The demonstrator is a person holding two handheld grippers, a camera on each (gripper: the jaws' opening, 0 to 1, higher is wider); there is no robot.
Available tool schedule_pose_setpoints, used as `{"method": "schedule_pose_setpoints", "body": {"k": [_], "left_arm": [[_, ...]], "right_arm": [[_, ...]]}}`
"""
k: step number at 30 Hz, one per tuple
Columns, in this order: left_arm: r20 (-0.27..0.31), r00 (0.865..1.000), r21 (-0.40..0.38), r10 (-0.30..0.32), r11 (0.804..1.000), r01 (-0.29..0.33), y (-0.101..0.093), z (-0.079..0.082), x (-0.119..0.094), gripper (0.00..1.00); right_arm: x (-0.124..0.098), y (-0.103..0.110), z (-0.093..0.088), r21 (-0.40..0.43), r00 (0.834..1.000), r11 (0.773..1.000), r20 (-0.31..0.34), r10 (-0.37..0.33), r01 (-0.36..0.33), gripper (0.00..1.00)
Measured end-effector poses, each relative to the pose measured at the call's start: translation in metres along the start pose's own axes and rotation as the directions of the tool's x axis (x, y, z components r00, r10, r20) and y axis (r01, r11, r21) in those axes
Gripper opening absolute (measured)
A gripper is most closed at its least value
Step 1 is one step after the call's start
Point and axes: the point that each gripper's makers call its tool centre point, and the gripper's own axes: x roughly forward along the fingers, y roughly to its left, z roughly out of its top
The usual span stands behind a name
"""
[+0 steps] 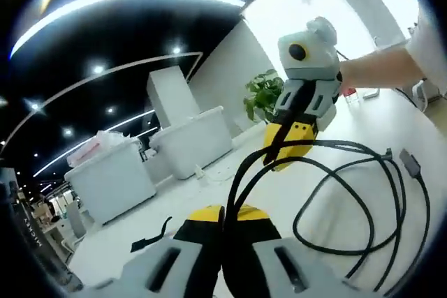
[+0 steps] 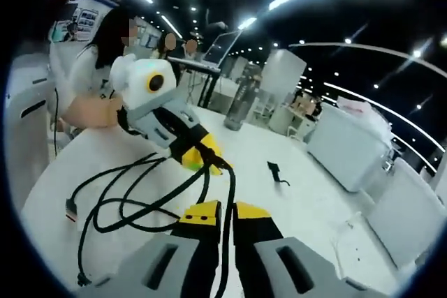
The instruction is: Coil the Type-C to USB data cable on the desktop and secure it with Velcro straps.
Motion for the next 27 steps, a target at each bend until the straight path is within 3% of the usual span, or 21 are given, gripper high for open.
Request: {"method": "schedule_pose_setpoints", "body": {"k": [4,5,6,7,8,9,13,14,16,17,18,20,21,22,24,25,27], "left_arm": [[-0.016,0.999,-0.011,0.032,0.999,-0.033,0.008,-0.004,0.000,0.06],[-0.027,0.999,-0.011,0.042,0.999,-0.042,0.009,-0.006,0.000,0.06],[-0.036,0.998,-0.012,0.052,0.999,-0.052,0.011,-0.008,0.000,0.06],[-0.047,0.997,-0.021,0.056,0.998,-0.058,0.012,-0.011,0.000,0.06],[-0.056,0.996,-0.030,0.064,0.997,-0.066,0.015,-0.013,0.000,0.06],[-0.059,0.995,-0.033,0.075,0.996,-0.077,0.018,-0.014,0.000,0.06],[-0.075,0.991,-0.038,0.112,0.993,-0.115,0.024,-0.016,0.000,0.06],[-0.076,0.990,-0.046,0.119,0.991,-0.123,0.026,-0.017,0.000,0.06],[-0.078,0.989,-0.062,0.128,0.989,-0.133,0.027,-0.018,0.000,0.06],[-0.079,0.988,-0.064,0.129,0.989,-0.134,0.028,-0.018,0.000,0.06],[-0.079,0.988,-0.065,0.131,0.989,-0.136,0.028,-0.018,0.000,0.06],[-0.077,0.988,-0.074,0.136,0.987,-0.142,0.029,-0.018,0.000,0.06],[-0.075,0.988,-0.079,0.139,0.986,-0.144,0.029,-0.018,0.000,0.06],[-0.070,0.987,-0.089,0.142,0.985,-0.148,0.030,-0.017,0.000,0.06],[-0.065,0.987,-0.105,0.147,0.983,-0.153,0.032,-0.016,-0.001,0.06],[-0.061,0.987,-0.110,0.149,0.982,-0.155,0.033,-0.015,-0.002,0.06],[-0.056,0.987,-0.108,0.153,0.981,-0.158,0.034,-0.014,-0.003,0.06]], "right_arm": [[-0.021,-0.012,0.017,-0.022,0.989,0.990,0.069,-0.134,0.136,0.21],[-0.031,-0.017,0.024,0.005,0.976,0.981,0.093,-0.195,0.196,0.21],[-0.040,-0.016,0.030,0.088,0.962,0.968,0.119,-0.246,0.236,0.21],[-0.051,-0.013,0.034,0.206,0.946,0.944,0.147,-0.289,0.256,0.22],[-0.063,-0.003,0.034,0.372,0.925,0.892,0.172,-0.340,0.258,0.23],[-0.072,0.008,0.029,0.457,0.915,0.852,0.171,-0.365,0.254,0.26],[-0.089,0.059,-0.005,0.548,0.903,0.771,0.062,-0.424,0.325,0.28],[-0.088,0.071,-0.011,0.588,0.900,0.737,0.036,-0.435,0.333,0.28],[-0.082,0.092,-0.021,0.632,0.913,0.705,-0.012,-0.408,0.323,0.28],[-0.074,0.105,-0.028,0.677,0.925,0.667,-0.053,-0.377,0.311,0.27],[-0.070,0.110,-0.028,0.672,0.931,0.676,-0.052,-0.362,0.301,0.27],[-0.060,0.122,-0.031,0.612,0.940,0.728,-0.084,-0.330,0.310,0.25],[-0.057,0.124,-0.034,0.593,0.940,0.738,-0.104,-0.326,0.322,0.23],[-0.053,0.124,-0.034,0.593,0.939,0.739,-0.102,-0.328,0.322,0.20],[-0.046,0.129,-0.040,0.627,0.944,0.714,-0.125,-0.305,0.313,0.12],[-0.044,0.128,-0.039,0.628,0.943,0.712,-0.123,-0.308,0.314,0.11],[-0.043,0.127,-0.038,0.579,0.951,0.759,-0.113,-0.288,0.299,0.05]]}}
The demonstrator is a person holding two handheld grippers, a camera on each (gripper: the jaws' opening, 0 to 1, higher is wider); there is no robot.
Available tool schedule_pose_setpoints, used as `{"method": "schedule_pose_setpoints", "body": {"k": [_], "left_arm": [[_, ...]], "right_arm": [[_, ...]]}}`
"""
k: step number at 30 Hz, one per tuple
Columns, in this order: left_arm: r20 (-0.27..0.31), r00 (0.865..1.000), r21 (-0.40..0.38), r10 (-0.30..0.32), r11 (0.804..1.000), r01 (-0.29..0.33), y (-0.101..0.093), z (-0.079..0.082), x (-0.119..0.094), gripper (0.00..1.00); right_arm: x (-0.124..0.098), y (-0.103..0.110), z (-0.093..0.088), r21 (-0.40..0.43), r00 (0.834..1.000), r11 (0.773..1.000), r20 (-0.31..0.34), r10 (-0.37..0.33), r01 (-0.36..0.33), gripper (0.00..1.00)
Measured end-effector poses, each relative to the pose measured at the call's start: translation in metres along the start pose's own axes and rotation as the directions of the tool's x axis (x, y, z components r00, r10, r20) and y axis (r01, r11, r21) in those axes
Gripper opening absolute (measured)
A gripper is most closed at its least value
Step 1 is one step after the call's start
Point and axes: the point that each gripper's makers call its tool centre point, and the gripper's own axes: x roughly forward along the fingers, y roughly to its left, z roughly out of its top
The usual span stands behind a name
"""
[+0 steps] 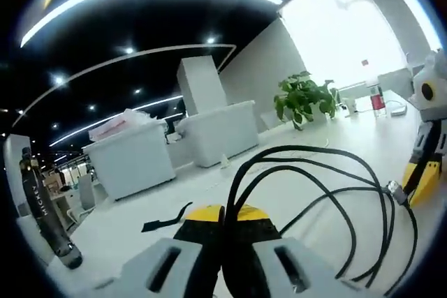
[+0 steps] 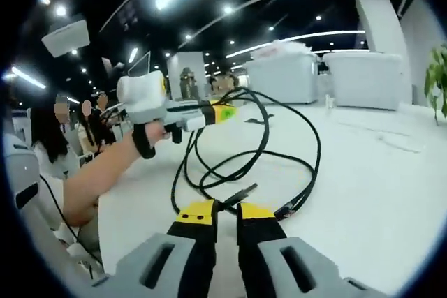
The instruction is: Coil the Type-C to USB data cable on the desktop and secure it with Velcro straps.
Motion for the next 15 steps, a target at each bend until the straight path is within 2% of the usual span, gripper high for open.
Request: {"method": "schedule_pose_setpoints", "body": {"k": [1,2,3,5,6,8,9,10,11,12,13,15], "left_arm": [[-0.003,1.000,0.005,-0.004,1.000,0.004,0.000,-0.001,0.000,0.06],[-0.011,1.000,0.020,-0.005,1.000,0.005,-0.001,-0.002,0.000,0.06],[-0.016,1.000,0.042,-0.004,0.999,0.004,-0.002,-0.003,0.001,0.06],[-0.004,1.000,0.037,-0.020,0.999,0.020,-0.006,0.000,0.001,0.06],[0.008,1.000,0.017,-0.029,0.999,0.029,-0.007,0.003,0.001,0.06],[0.011,1.000,0.004,-0.021,1.000,0.021,-0.005,0.004,0.000,0.06],[0.008,1.000,0.004,-0.014,1.000,0.013,-0.003,0.003,-0.001,0.06],[0.004,1.000,0.001,-0.005,1.000,0.005,-0.002,0.003,-0.001,0.06],[0.000,1.000,-0.006,0.007,1.000,-0.007,0.001,0.002,-0.002,0.06],[-0.003,1.000,-0.014,0.013,1.000,-0.013,0.003,0.001,-0.002,0.06],[-0.004,1.000,-0.023,0.020,1.000,-0.020,0.005,0.000,-0.002,0.06],[0.001,1.000,-0.023,0.029,0.999,-0.029,0.005,0.002,-0.003,0.06]], "right_arm": [[-0.002,-0.005,0.004,-0.061,1.000,0.998,0.005,-0.004,0.005,0.01],[-0.006,-0.021,0.012,-0.158,0.998,0.985,0.017,-0.062,0.064,0.01],[-0.010,-0.031,0.018,-0.216,0.995,0.971,0.021,-0.100,0.103,0.01],[-0.016,-0.043,0.030,-0.303,0.990,0.942,0.043,-0.135,0.142,0.01],[-0.017,-0.042,0.032,-0.262,0.992,0.956,0.039,-0.122,0.128,0.01],[-0.016,-0.035,0.032,-0.096,0.995,0.991,0.034,-0.096,0.098,0.01],[-0.015,-0.028,0.031,-0.045,0.997,0.997,0.039,-0.063,0.065,0.03],[-0.013,-0.024,0.029,0.000,0.998,0.999,0.053,-0.042,0.042,0.09],[-0.011,-0.022,0.025,0.063,0.998,0.998,0.057,-0.036,0.032,0.23],[-0.010,-0.019,0.021,0.092,0.998,0.995,0.048,-0.027,0.023,0.33],[-0.008,-0.016,0.014,0.114,0.999,0.993,0.033,-0.022,0.018,0.36],[-0.001,-0.011,0.008,0.111,0.999,0.993,0.020,-0.038,0.035,0.28]]}}
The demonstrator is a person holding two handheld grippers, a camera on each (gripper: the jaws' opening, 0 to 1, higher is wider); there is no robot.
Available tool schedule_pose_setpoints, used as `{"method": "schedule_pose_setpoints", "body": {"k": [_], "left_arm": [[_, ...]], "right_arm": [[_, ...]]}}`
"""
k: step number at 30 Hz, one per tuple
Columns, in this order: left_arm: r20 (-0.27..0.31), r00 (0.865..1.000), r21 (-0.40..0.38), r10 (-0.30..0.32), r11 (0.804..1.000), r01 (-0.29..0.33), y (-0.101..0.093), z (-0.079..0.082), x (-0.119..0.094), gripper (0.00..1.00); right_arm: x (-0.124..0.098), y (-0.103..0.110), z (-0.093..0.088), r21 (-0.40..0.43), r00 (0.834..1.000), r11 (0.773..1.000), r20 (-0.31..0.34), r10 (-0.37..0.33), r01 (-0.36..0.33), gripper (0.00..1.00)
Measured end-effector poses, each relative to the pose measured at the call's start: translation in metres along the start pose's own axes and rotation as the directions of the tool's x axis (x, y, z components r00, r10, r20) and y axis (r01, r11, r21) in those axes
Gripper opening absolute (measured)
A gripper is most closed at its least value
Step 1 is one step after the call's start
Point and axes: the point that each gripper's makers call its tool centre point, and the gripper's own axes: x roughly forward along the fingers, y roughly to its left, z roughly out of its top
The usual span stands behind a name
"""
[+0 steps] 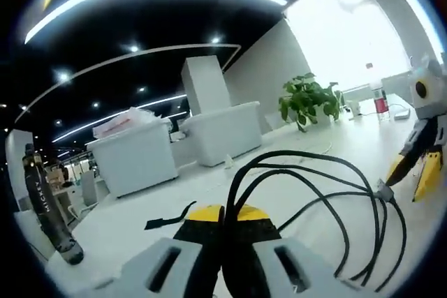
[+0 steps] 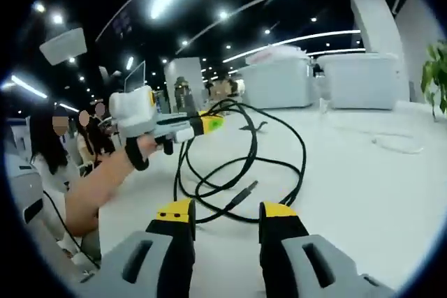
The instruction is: Coil the Type-C to USB data cable on the desktop and secure it with Velcro straps.
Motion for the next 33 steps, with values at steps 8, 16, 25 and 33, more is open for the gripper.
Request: {"method": "schedule_pose_setpoints", "body": {"k": [8,16,25,33], "left_arm": [[0.016,1.000,-0.020,-0.024,1.000,0.024,-0.005,0.003,-0.001,0.06],[0.034,0.999,-0.049,-0.035,0.998,0.036,-0.007,0.006,-0.002,0.08],[-0.041,0.993,-0.074,-0.111,0.991,0.108,-0.026,-0.012,0.002,0.09],[-0.154,0.980,-0.105,-0.127,0.988,0.112,-0.027,-0.039,0.008,0.09]], "right_arm": [[0.018,0.002,0.006,-0.045,0.999,0.998,0.015,-0.035,0.036,0.10],[-0.001,-0.035,0.045,-0.271,0.977,0.941,0.128,-0.172,0.202,0.04],[0.005,-0.057,0.068,-0.450,0.955,0.843,0.168,-0.244,0.294,0.04],[0.032,-0.054,0.088,-0.450,0.975,0.869,0.177,-0.137,0.204,0.04]]}}
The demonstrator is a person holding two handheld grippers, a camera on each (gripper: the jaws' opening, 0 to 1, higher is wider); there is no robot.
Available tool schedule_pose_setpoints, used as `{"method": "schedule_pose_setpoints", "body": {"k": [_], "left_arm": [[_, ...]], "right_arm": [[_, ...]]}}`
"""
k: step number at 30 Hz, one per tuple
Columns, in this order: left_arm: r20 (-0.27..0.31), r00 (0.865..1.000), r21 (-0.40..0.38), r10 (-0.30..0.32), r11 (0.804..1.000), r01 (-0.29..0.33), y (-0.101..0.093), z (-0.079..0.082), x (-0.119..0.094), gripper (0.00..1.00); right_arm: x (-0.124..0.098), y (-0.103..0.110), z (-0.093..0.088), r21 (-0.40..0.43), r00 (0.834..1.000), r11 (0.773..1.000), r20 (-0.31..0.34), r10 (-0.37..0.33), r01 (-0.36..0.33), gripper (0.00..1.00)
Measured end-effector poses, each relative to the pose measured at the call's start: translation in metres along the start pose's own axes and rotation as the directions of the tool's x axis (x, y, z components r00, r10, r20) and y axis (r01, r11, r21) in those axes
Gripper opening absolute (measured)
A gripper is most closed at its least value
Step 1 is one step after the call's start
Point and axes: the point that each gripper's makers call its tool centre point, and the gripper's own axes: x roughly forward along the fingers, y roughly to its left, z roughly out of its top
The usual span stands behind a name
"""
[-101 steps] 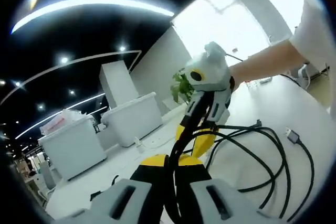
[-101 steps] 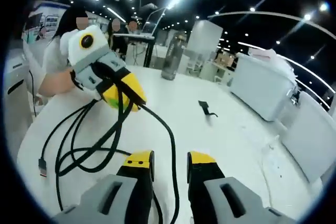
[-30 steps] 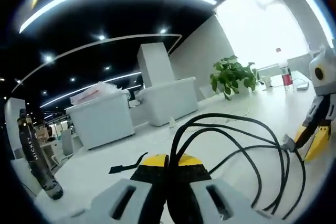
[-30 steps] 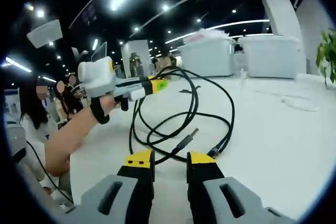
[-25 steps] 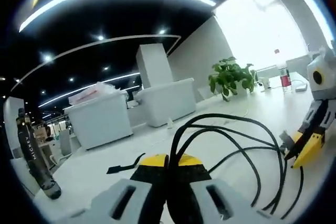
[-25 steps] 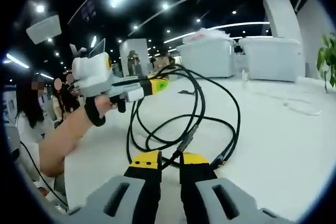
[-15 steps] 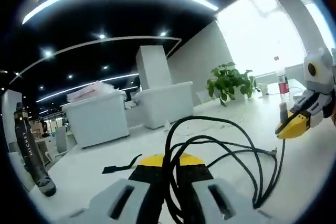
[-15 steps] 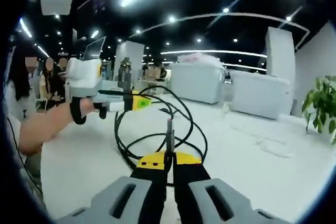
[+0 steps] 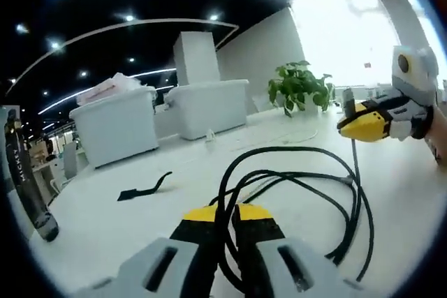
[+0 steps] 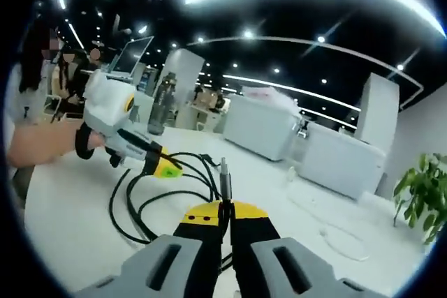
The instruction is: Coil the Type-C to USB data cable on the desktop and secure it with Velcro straps.
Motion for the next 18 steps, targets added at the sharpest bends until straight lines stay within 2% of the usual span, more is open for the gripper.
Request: {"method": "schedule_pose_setpoints", "body": {"k": [1,4,5,7,8,10,12,15,16,18], "left_arm": [[-0.002,1.000,0.004,-0.003,1.000,0.003,-0.001,0.000,0.000,0.09],[-0.011,1.000,0.001,-0.006,1.000,0.006,0.000,-0.001,0.001,0.06],[-0.019,1.000,-0.007,-0.013,1.000,0.013,0.000,-0.003,0.001,0.06],[-0.082,0.997,-0.061,-0.003,0.998,-0.002,0.004,-0.017,0.002,0.06],[-0.109,0.994,-0.068,0.002,0.998,-0.010,0.007,-0.024,0.003,0.06],[-0.139,0.990,-0.065,0.015,0.998,-0.024,0.010,-0.032,0.006,0.06],[-0.155,0.987,-0.054,0.033,0.998,-0.042,0.011,-0.038,0.004,0.06],[-0.160,0.986,-0.040,0.046,0.998,-0.053,0.012,-0.038,0.005,0.06],[-0.162,0.986,-0.036,0.048,0.998,-0.055,0.012,-0.039,0.004,0.06],[-0.163,0.985,-0.016,0.054,0.998,-0.057,0.012,-0.039,0.004,0.06]], "right_arm": [[0.004,0.001,0.002,0.002,1.000,1.000,0.007,0.022,-0.022,0.04],[0.012,0.001,-0.004,0.029,0.998,0.998,-0.024,0.057,-0.056,0.04],[0.013,0.002,-0.007,0.063,0.997,0.996,-0.030,0.070,-0.068,0.04],[0.013,0.008,-0.018,0.149,0.989,0.981,-0.059,0.135,-0.125,0.07],[0.012,0.010,-0.023,0.202,0.984,0.968,-0.066,0.164,-0.148,0.08],[0.009,0.006,-0.029,0.242,0.979,0.955,-0.069,0.192,-0.170,0.16],[0.006,-0.011,-0.027,0.239,0.982,0.958,-0.052,0.179,-0.162,0.23],[0.010,-0.030,-0.029,0.235,0.983,0.961,-0.078,0.169,-0.147,0.23],[0.014,-0.034,-0.033,0.235,0.979,0.960,-0.098,0.178,-0.151,0.23],[0.023,-0.036,-0.049,0.236,0.960,0.956,-0.174,0.220,-0.176,0.23]]}}
